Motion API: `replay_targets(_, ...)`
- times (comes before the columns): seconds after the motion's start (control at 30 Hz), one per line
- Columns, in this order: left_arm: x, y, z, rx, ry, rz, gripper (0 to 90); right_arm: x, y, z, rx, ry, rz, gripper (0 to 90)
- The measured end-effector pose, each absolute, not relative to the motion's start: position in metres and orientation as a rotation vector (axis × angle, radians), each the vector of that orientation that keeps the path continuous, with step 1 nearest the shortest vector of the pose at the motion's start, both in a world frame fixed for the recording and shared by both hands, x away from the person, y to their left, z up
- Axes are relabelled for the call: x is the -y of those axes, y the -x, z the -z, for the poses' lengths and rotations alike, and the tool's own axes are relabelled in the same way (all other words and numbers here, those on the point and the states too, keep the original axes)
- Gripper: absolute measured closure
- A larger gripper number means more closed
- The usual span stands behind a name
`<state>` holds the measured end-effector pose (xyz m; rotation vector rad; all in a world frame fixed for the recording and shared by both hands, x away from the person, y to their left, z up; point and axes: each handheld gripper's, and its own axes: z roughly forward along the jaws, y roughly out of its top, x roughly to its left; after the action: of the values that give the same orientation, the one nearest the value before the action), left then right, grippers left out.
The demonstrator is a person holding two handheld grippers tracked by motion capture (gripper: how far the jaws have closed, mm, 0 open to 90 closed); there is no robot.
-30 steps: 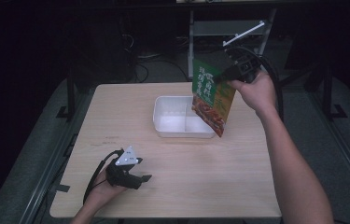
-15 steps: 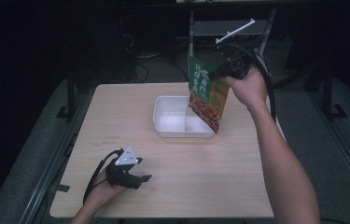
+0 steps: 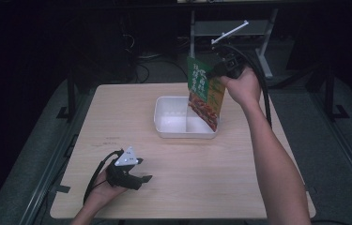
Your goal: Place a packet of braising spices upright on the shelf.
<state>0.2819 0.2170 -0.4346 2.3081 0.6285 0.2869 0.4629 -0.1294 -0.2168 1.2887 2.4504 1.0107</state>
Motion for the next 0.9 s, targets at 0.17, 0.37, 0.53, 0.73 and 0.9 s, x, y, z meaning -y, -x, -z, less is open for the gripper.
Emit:
replay_targets(0.17, -0.217, -0.282, 0.435, -0.629, -2.308, -0.286, 27.9, 0.128, -0.465, 0.221, -2.444, -1.288, -0.999, 89.7)
replay_targets(0.37, -0.217, -0.282, 0.435, -0.628, -2.309, -0.286, 27.9, 0.126, -0.467, 0.226, -2.439, -1.291, -0.990, 89.7)
replay_targets(0.53, -0.217, -0.282, 0.435, -0.630, -2.306, -0.285, 27.9, 0.125, -0.469, 0.230, -2.436, -1.290, -0.982, 89.7)
replay_targets(0.73, -0.217, -0.282, 0.434, -0.628, -2.305, -0.287, 27.9, 0.123, -0.471, 0.234, -2.434, -1.290, -0.979, 89.7)
replay_targets(0.9, -0.217, -0.282, 0.434, -0.628, -2.305, -0.286, 27.9, 0.120, -0.473, 0.238, -2.438, -1.283, -0.970, 89.6)
